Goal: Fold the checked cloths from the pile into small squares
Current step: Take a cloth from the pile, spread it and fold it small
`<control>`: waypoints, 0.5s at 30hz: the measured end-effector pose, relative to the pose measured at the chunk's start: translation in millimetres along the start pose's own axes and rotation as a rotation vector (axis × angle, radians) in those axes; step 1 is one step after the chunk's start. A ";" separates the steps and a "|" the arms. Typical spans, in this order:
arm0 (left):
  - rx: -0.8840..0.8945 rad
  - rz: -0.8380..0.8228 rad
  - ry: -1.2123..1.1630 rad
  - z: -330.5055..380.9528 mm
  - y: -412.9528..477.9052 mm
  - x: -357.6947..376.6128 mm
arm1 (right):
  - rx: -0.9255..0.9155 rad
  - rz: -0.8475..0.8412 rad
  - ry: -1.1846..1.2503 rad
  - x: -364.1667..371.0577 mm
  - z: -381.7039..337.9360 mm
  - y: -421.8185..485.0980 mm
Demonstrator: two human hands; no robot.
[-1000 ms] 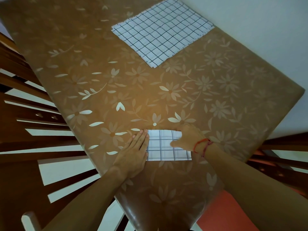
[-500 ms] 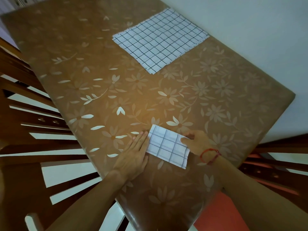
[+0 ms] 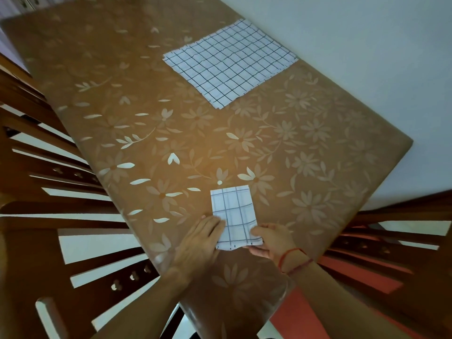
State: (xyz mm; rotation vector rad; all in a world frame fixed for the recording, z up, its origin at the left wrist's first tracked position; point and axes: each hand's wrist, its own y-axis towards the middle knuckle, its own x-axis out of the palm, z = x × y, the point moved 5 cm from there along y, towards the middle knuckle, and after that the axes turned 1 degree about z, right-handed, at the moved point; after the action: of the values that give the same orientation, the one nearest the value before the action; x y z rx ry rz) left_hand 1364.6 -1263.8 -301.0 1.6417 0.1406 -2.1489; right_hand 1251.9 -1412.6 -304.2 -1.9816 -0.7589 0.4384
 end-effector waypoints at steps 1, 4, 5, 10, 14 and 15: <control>-0.010 0.004 0.001 0.8 -3.0 -0.1 | 0.002 -0.006 -0.022 -1.3 4.4 -0.8; -0.026 0.003 -0.036 3.4 -12.0 -0.3 | -0.018 -0.039 -0.119 -5.8 13.5 -3.5; -0.034 0.003 -0.052 3.9 -14.7 -0.2 | -0.037 -0.046 -0.165 -7.5 15.2 -5.0; -0.109 -0.038 -0.101 3.5 -21.7 -2.1 | -0.521 0.243 -0.713 -32.1 9.2 -8.4; -0.157 -0.087 -0.138 2.3 -23.7 -2.0 | -0.935 0.252 -1.056 -35.1 10.3 -13.5; -0.167 -0.092 -0.144 1.9 -23.9 -2.0 | -0.998 0.216 -1.128 -31.1 11.1 -15.0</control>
State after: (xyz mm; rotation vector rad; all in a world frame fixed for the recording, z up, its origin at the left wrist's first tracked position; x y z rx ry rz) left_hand 1353.9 -1242.3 -302.8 1.4075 0.3479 -2.2483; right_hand 1217.4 -1420.6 -296.7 -2.6663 -1.6847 1.6244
